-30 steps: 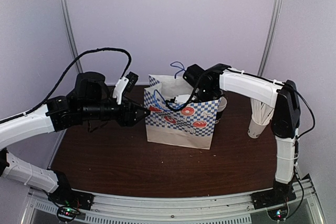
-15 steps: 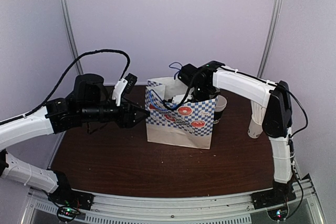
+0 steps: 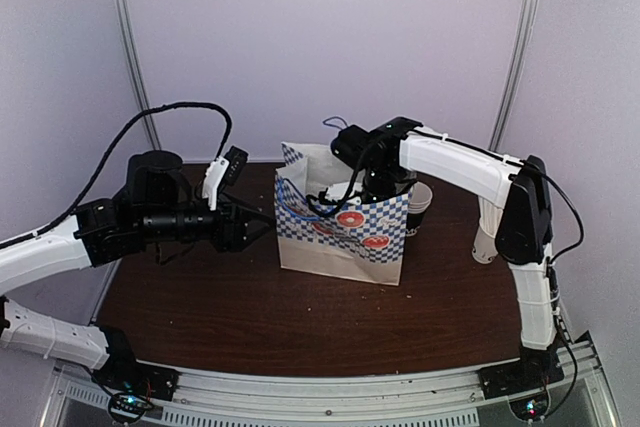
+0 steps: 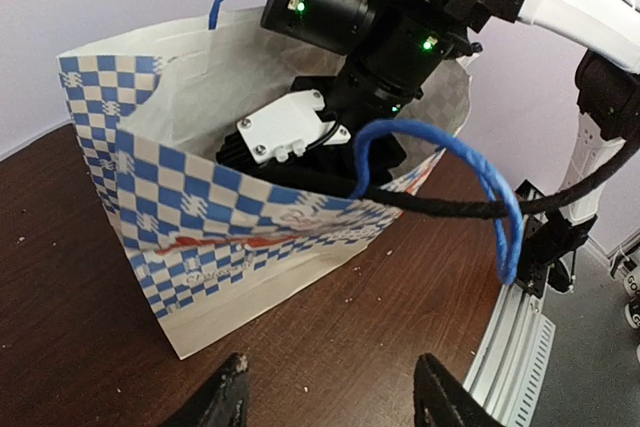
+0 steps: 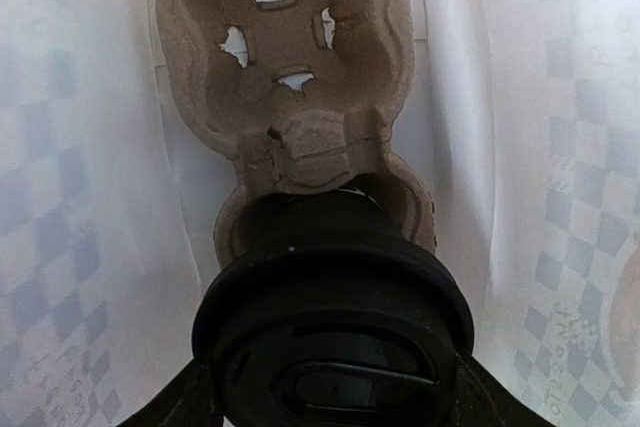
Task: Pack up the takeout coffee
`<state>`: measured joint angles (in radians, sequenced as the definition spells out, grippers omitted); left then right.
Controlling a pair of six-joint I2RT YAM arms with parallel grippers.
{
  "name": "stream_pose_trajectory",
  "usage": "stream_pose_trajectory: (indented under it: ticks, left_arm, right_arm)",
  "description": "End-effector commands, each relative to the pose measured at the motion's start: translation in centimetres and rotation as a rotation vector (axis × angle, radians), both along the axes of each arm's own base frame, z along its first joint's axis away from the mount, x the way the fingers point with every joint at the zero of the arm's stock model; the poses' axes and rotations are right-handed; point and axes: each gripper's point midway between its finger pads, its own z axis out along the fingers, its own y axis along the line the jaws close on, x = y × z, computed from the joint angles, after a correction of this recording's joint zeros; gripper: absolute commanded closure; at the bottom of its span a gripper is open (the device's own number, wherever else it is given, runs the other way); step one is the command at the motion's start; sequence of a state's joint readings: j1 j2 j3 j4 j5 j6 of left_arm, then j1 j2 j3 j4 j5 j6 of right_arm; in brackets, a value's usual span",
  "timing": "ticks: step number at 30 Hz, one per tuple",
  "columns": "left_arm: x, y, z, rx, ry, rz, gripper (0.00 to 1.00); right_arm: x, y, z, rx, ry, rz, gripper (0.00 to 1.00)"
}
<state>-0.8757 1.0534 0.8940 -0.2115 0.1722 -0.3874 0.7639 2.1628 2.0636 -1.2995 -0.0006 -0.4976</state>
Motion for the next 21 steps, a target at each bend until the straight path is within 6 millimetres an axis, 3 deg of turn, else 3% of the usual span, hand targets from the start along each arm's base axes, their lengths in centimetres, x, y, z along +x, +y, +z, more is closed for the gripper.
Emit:
stream_pose_trajectory:
  ticks: [1,7,12,17,21]
  left_arm:
    - [0.1,0.7,2.0,-0.06,-0.045,0.021,0.43]
    - [-0.1,0.9,2.1,-0.057,-0.043,0.024,0.43]
    - [-0.1,0.8,1.7,-0.054,-0.03,0.021,0.43]
    - [0.0,0.8,1.8,-0.057,-0.032,0.022,0.43]
    - [0.1,0.6,1.8,-0.053,-0.03,0.021,0.43]
  right_arm:
    - [-2.4,-3.5,-4.8,-0.204,0.136,-0.037,0.36]
    - [-1.8,-3.1,1.4,-0.104,0.027,-0.052,0.27]
    - [-2.2,-2.3,4.4,-0.018,-0.002,-0.045,0.01]
    - [-2.4,-2.2,5.6,0.015,-0.016,-0.054,0.0]
    - [-2.4,-1.9,7.9,0.067,-0.055,-0.049,0.0]
